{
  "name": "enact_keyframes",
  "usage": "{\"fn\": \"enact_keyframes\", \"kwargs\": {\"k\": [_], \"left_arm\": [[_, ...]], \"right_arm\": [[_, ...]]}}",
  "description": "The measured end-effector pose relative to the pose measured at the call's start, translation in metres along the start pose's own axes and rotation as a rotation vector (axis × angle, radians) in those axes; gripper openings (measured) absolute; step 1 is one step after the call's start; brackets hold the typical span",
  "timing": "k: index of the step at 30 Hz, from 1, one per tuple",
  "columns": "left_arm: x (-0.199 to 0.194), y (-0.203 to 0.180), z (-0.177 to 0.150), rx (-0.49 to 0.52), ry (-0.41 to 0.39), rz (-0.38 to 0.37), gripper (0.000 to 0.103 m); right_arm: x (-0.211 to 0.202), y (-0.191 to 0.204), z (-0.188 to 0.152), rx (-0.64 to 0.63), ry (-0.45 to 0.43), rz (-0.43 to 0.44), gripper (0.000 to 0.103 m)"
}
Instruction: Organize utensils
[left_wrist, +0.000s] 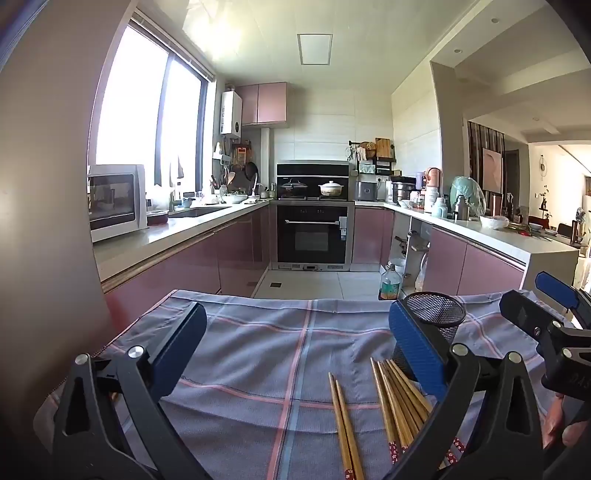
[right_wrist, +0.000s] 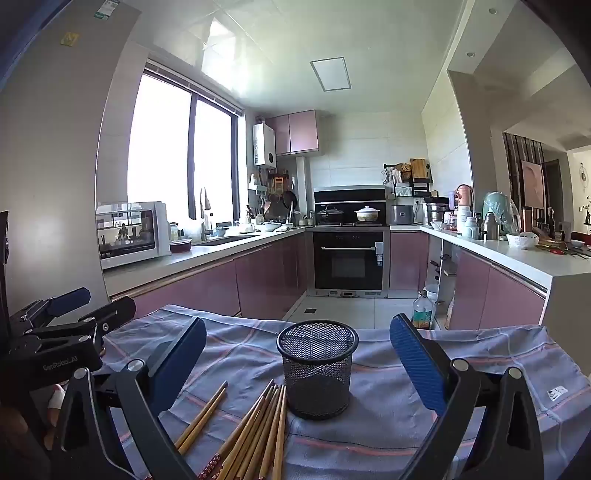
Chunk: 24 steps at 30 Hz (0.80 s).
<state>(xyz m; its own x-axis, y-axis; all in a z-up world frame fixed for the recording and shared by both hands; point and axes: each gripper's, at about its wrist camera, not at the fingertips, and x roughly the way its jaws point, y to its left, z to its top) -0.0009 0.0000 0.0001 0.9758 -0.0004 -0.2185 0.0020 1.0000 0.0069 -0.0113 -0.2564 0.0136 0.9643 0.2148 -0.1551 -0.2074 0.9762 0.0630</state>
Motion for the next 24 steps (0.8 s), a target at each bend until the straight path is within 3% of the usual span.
{"fn": "enact_keyframes", "kwargs": {"k": [24], "left_arm": [[-0.0008, 0.0015, 0.0005, 0.000, -0.003, 0.005, 0.097]], "right_arm": [[-0.0004, 0.0006, 0.0006, 0.005, 0.000, -0.002, 0.096]]}}
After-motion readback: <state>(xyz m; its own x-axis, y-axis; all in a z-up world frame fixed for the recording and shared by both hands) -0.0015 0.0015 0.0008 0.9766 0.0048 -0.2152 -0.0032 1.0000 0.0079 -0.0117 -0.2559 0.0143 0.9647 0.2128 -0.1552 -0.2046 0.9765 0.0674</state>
